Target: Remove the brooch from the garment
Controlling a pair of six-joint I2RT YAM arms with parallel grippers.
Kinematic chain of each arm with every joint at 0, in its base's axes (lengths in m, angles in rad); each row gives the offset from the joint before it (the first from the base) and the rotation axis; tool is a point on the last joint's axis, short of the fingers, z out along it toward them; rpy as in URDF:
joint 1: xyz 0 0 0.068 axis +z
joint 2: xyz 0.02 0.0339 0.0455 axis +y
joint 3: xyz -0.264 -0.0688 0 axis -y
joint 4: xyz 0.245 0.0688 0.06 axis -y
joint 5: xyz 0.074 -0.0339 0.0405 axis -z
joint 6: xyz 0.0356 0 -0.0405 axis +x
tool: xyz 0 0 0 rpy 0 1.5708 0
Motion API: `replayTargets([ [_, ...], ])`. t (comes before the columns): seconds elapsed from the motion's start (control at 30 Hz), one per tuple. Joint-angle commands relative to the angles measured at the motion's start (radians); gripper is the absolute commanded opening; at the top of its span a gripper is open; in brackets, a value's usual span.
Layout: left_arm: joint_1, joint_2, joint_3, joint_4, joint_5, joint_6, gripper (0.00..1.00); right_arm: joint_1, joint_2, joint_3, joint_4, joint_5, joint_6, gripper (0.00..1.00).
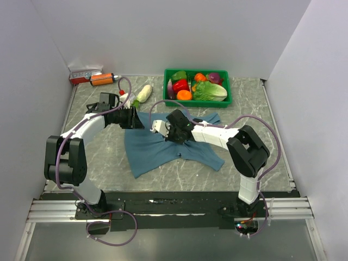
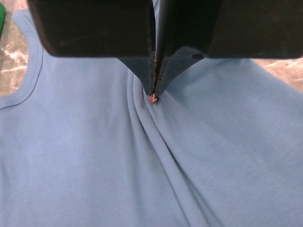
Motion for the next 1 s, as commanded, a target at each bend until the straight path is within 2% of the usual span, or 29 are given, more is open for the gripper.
replayTargets([
  [0.0, 0.002, 0.003, 0.033, 0.022, 0.041, -0.015, 0.42, -0.008, -0.033, 0.02, -0.086, -0.042, 0.023, 0.05],
  [0.27, -0.001, 0.003, 0.03, 0.02, 0.055, -0.015, 0.42, -0.023, -0.029, 0.009, -0.109, -0.037, 0.026, 0.08],
  [0.4, 0.0, 0.003, 0.029, 0.019, 0.056, -0.007, 0.42, -0.035, -0.035, -0.002, -0.12, -0.052, 0.026, 0.0],
  [0.57, -0.009, -0.002, 0.019, 0.022, 0.087, 0.005, 0.42, -0.075, -0.049, 0.009, -0.134, -0.11, 0.06, 0.0],
  [0.8, -0.047, -0.037, -0.01, 0.025, 0.184, 0.048, 0.41, -0.159, -0.147, 0.005, -0.095, -0.383, 0.268, 0.0],
  [0.97, -0.115, -0.086, -0.014, 0.027, 0.204, 0.132, 0.42, -0.164, -0.151, 0.037, -0.097, -0.528, 0.347, 0.0],
])
